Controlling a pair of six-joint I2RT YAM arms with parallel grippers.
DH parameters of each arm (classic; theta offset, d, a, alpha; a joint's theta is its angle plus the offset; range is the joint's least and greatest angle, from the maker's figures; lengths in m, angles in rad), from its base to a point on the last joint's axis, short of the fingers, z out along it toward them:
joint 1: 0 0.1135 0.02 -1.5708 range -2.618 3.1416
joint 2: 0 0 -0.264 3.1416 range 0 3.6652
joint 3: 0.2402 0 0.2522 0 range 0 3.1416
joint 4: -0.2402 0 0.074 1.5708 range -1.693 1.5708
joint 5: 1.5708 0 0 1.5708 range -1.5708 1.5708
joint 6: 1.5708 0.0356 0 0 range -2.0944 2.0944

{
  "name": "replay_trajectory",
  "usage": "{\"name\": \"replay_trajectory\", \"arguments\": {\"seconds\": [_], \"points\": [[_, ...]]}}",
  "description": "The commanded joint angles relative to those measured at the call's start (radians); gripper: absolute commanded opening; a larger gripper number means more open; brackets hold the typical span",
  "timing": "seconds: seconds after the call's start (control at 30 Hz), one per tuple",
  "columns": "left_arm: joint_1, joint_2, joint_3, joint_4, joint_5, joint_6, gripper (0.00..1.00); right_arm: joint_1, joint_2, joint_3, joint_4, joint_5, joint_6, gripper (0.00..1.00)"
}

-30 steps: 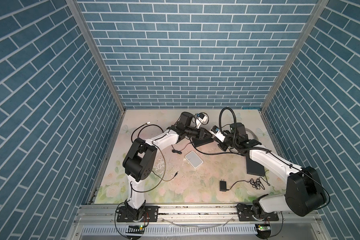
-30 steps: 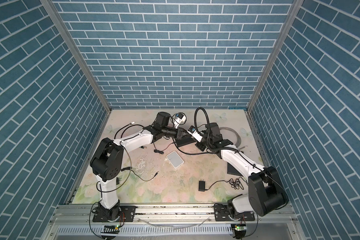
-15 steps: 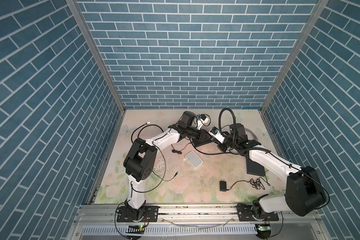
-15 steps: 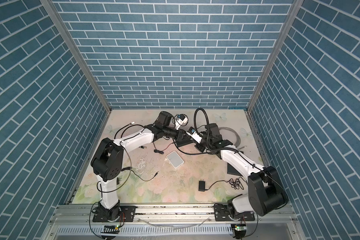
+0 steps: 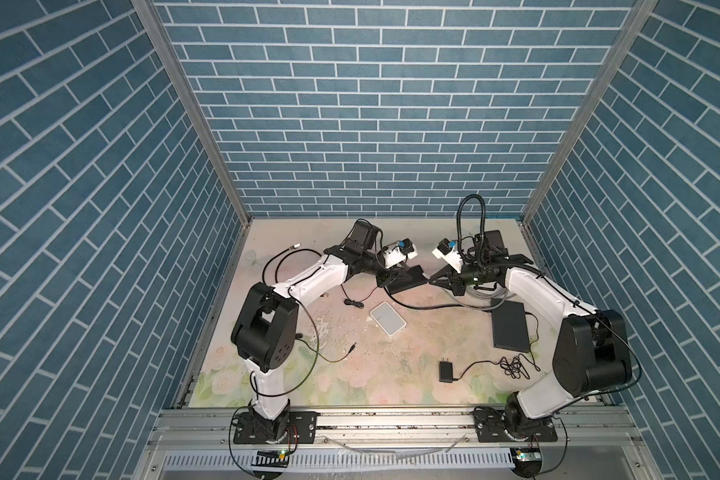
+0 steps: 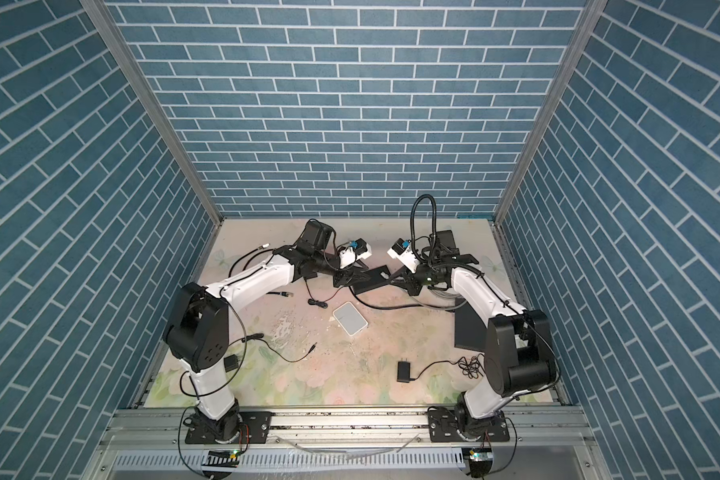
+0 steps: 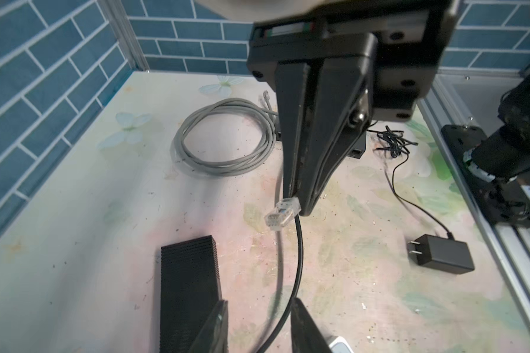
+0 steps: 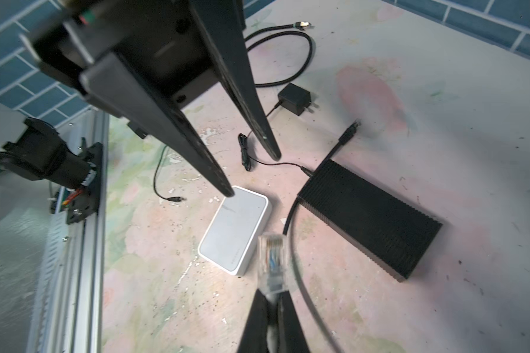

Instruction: Insert the plug into the switch port

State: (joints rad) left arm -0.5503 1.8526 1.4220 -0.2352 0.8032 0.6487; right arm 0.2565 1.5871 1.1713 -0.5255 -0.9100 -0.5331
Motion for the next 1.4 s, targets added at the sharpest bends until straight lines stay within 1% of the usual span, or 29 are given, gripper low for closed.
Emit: {"name": "replay_trajectory", "arguments": {"seconds": [0.0, 0.07, 0.2, 0.37, 0.47, 0.7, 1.0, 1.13, 1.17, 1.23, 1.3, 1.37], "points": [[-0.002, 0.013, -0.020, 0.053, 0.047, 0.172, 0.35, -0.008, 0.032, 0.063, -0.159, -0.131, -0.089, 0.00], [-0.007, 0.015, -0.032, 0.098, 0.057, 0.187, 0.35, -0.009, 0.051, 0.080, -0.202, -0.155, -0.120, 0.00], [-0.026, 0.016, -0.035, 0.120, 0.067, 0.217, 0.35, -0.010, 0.096, 0.117, -0.242, -0.159, -0.133, 0.00], [-0.046, 0.023, -0.023, 0.086, 0.070, 0.257, 0.35, -0.010, 0.105, 0.129, -0.254, -0.165, -0.137, 0.00], [-0.062, 0.026, -0.016, 0.061, 0.068, 0.278, 0.32, -0.010, 0.108, 0.128, -0.256, -0.167, -0.139, 0.00], [-0.085, 0.033, 0.004, 0.018, 0.058, 0.310, 0.30, -0.010, 0.114, 0.137, -0.276, -0.168, -0.146, 0.00], [-0.090, 0.042, 0.021, 0.011, 0.068, 0.308, 0.14, -0.010, 0.131, 0.155, -0.304, -0.168, -0.156, 0.00], [-0.091, 0.048, 0.035, -0.019, 0.073, 0.304, 0.01, -0.010, 0.135, 0.159, -0.303, -0.160, -0.150, 0.00], [-0.091, 0.051, 0.037, -0.022, 0.072, 0.295, 0.00, -0.009, 0.133, 0.156, -0.289, -0.151, -0.137, 0.00], [-0.091, 0.054, 0.034, -0.015, 0.070, 0.268, 0.00, -0.008, 0.127, 0.150, -0.269, -0.132, -0.125, 0.03], [-0.091, 0.056, 0.023, 0.022, 0.070, 0.207, 0.00, -0.010, 0.122, 0.143, -0.243, -0.109, -0.099, 0.15], [-0.091, 0.064, 0.023, 0.047, 0.066, 0.118, 0.00, -0.014, 0.104, 0.119, -0.193, -0.078, -0.068, 0.24]]}}
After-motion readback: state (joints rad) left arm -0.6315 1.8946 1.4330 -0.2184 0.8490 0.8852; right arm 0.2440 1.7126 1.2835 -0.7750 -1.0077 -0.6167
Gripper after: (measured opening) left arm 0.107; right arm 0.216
